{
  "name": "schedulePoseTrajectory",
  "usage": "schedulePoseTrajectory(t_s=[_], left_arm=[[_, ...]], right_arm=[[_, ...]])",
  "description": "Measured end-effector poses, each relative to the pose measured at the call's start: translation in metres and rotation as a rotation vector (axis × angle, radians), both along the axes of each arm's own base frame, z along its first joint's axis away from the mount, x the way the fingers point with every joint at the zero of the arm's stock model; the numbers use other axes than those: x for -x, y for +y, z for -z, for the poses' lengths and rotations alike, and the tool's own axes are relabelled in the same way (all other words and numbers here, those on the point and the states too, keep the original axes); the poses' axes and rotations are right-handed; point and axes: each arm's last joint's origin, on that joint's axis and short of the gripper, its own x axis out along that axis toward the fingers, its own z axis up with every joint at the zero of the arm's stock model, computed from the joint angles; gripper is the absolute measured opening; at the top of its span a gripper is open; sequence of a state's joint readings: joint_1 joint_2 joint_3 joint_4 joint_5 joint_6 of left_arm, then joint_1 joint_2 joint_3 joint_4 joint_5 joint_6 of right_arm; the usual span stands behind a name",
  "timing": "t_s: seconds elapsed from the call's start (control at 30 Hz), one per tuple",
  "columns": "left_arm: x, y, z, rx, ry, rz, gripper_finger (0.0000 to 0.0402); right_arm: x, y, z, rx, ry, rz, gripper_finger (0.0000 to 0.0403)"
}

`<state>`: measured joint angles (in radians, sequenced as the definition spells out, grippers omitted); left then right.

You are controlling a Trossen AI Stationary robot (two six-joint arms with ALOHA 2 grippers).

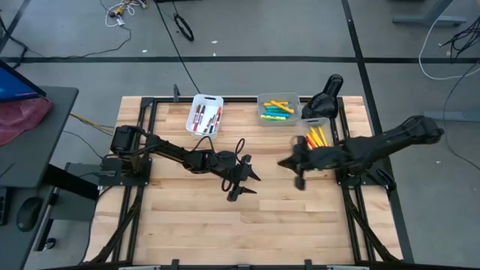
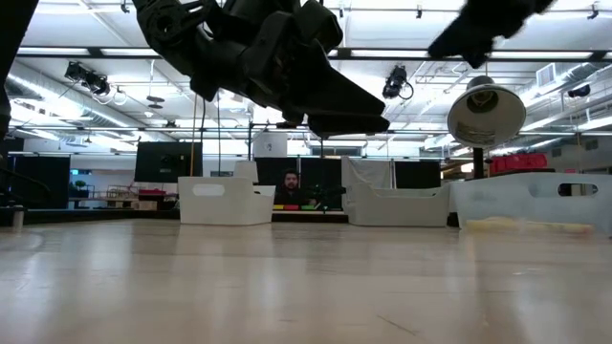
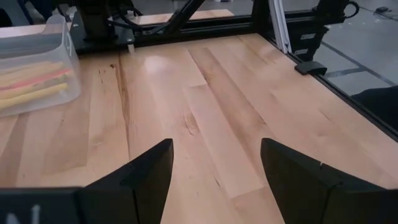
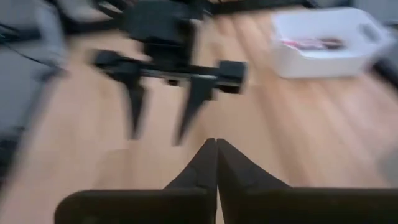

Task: Pick & Place Markers
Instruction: Return to Home Position

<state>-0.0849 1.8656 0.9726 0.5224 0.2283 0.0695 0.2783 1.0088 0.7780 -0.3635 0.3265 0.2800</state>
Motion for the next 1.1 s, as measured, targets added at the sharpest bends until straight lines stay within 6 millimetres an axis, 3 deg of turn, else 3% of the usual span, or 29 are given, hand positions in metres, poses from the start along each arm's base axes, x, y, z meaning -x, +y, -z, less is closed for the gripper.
schedulePoseTrajectory(t_s=[0.2,0.4,0.63,0.73,0.9,1.1], left_arm=[[-0.001,0.001,-0.002,-0.004,-0.021,-0.033,0.0248],[-0.002,0.002,-0.005,0.001,-0.048,-0.064,0.0248],[-0.004,0.005,-0.010,0.013,-0.098,-0.098,0.0248],[-0.005,0.007,-0.012,0.026,-0.119,-0.125,0.0248],[-0.002,0.018,-0.024,0.070,-0.122,-0.164,0.0248],[0.011,0.040,-0.055,0.075,-0.147,-0.216,0.0248]], right_arm=[[0.054,-0.012,0.018,-0.151,-0.295,-0.111,0.0006],[0.082,-0.017,0.054,-0.209,-0.468,-0.191,0.0002],[0.093,-0.024,0.084,-0.221,-0.636,-0.319,0.0001],[0.095,-0.030,0.097,-0.201,-0.639,-0.277,0.0001],[0.097,-0.035,0.100,-0.178,-0.616,-0.271,0.0000],[0.097,-0.037,0.104,-0.096,-0.574,-0.251,0.0000]])
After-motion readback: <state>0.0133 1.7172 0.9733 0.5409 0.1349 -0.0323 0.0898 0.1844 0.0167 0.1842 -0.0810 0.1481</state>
